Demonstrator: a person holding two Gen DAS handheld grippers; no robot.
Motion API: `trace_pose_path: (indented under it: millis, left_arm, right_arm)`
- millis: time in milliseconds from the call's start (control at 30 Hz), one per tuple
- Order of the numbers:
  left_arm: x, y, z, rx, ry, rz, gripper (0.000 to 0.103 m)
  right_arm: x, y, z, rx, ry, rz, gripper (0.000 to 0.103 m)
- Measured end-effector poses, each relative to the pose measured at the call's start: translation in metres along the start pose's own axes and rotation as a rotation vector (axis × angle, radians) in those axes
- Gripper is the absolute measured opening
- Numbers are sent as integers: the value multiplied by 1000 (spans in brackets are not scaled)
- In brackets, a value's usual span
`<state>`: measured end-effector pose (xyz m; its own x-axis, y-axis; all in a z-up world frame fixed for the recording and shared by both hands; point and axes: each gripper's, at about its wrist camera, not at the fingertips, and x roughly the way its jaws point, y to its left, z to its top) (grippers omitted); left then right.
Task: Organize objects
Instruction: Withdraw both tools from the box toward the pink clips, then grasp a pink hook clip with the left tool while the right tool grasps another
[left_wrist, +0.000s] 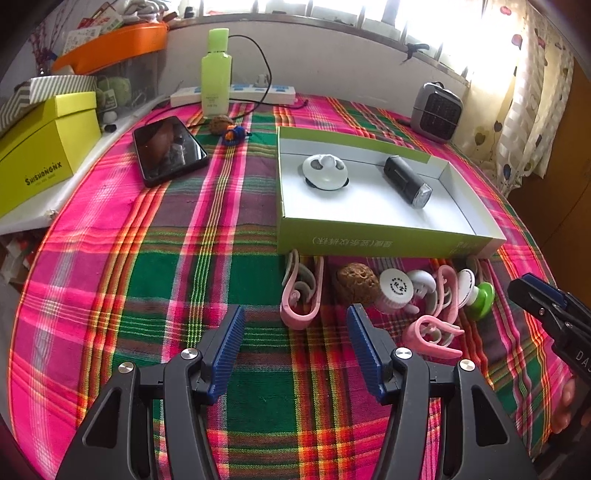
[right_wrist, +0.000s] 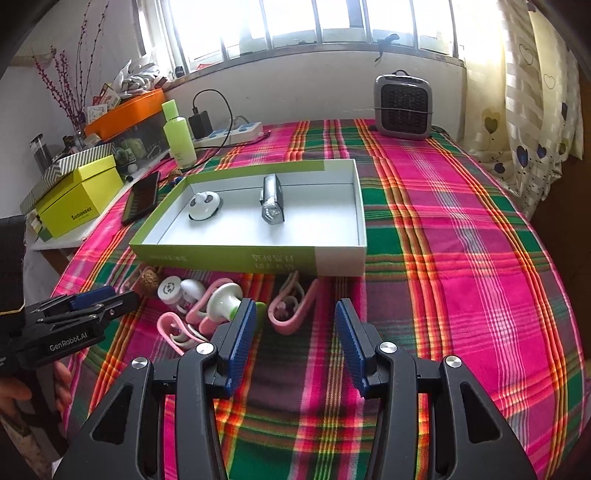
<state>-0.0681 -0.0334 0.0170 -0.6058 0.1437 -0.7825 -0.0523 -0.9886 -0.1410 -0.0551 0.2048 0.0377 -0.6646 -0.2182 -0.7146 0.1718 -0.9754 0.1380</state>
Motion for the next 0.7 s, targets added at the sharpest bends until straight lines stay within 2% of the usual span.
trace_pose_path:
  millis: [400,600,700]
  left_arm:
    - [6,3,2,0,4,18,57]
    - [9,5,6,4,5,25,57]
    - [10,6,8,-1,6,31,57]
  right_arm:
    - [17,-1,0,15,33,15,46]
    - [24,-5,1,23,53,-18,46]
    - [25,-6,2,27,59,-9,46]
